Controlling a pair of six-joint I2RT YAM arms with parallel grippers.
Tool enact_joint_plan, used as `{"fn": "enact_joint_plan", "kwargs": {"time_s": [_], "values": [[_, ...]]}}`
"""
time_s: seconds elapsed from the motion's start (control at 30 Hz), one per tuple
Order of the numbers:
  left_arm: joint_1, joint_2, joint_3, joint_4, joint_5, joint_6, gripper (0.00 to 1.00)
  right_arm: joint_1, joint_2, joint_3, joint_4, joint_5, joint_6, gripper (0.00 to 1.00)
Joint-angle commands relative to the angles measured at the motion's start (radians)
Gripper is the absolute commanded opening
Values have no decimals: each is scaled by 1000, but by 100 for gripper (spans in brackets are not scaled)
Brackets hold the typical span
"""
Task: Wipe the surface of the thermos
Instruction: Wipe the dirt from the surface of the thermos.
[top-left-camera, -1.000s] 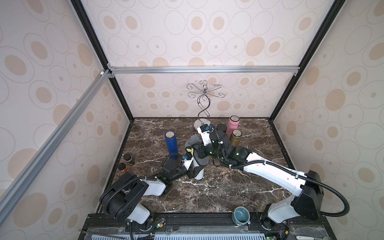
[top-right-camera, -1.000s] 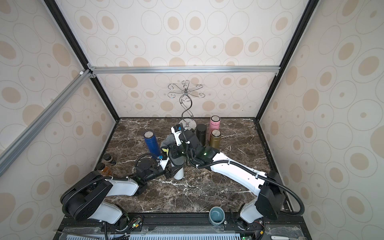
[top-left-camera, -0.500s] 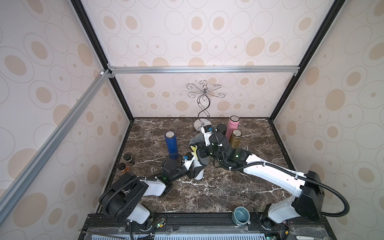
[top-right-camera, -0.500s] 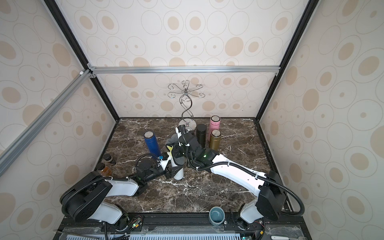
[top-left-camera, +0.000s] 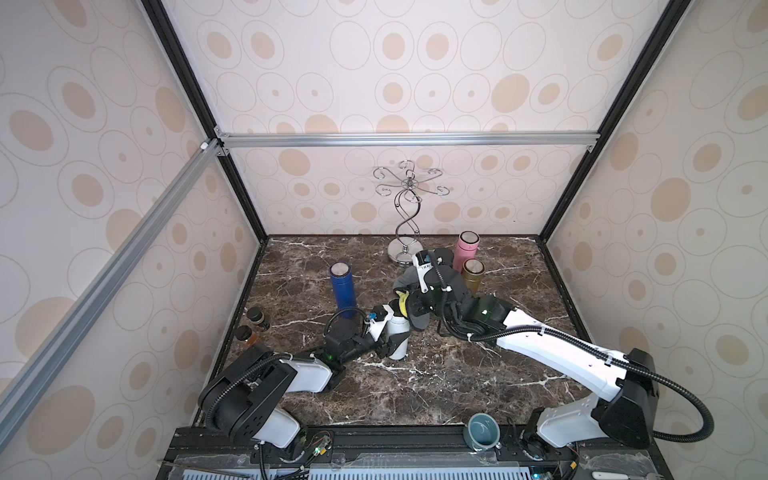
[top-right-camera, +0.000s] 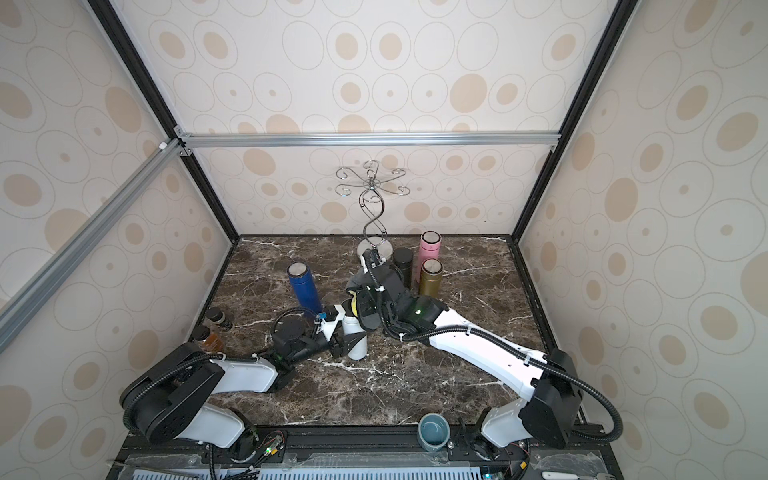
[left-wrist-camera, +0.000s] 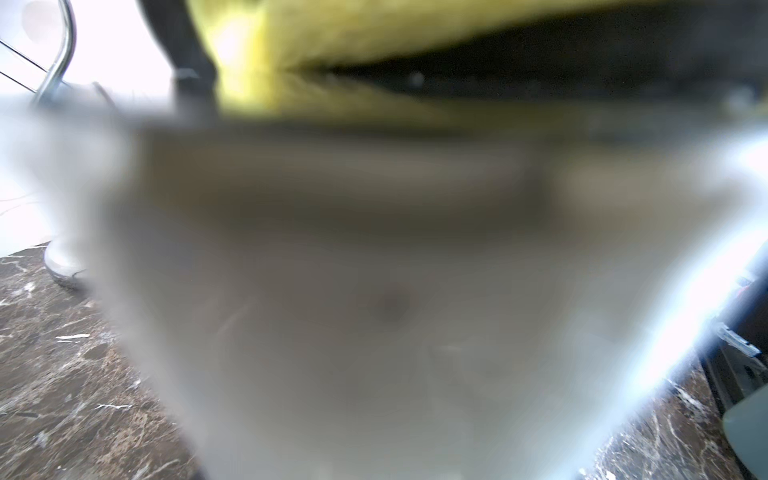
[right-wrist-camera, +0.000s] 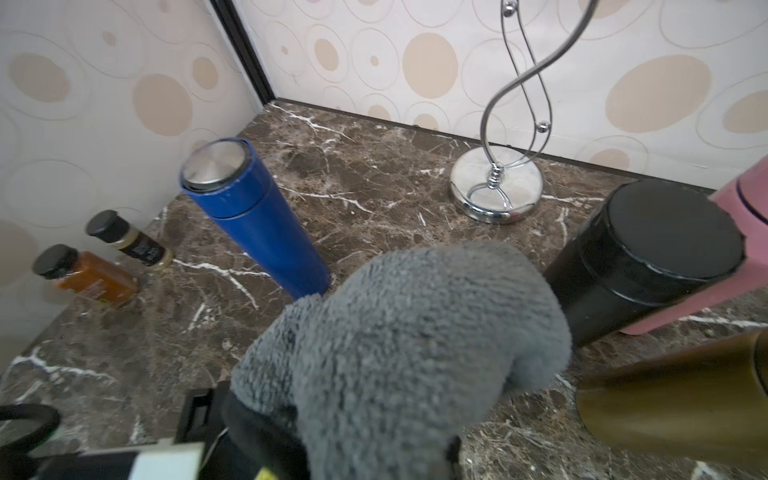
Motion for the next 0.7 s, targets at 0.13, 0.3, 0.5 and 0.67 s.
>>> {"fn": "enact_joint_plan", "kwargs": {"time_s": [0.13,0.3,0.5,0.67], "values": [[-3,-19,16,47,-13,15,0,-1,54,112,-8,-180,-27,0],[-1,-29,12,42,-17,19,0,-2,129,123,-8,-202,-20,0],[-2,-43,15,32,-13,22,0,-4,176,153,-89,-87,-36,0],[-1,-76,12,14,3,17,0,-5,156,170,-128,64,-74,0]]}}
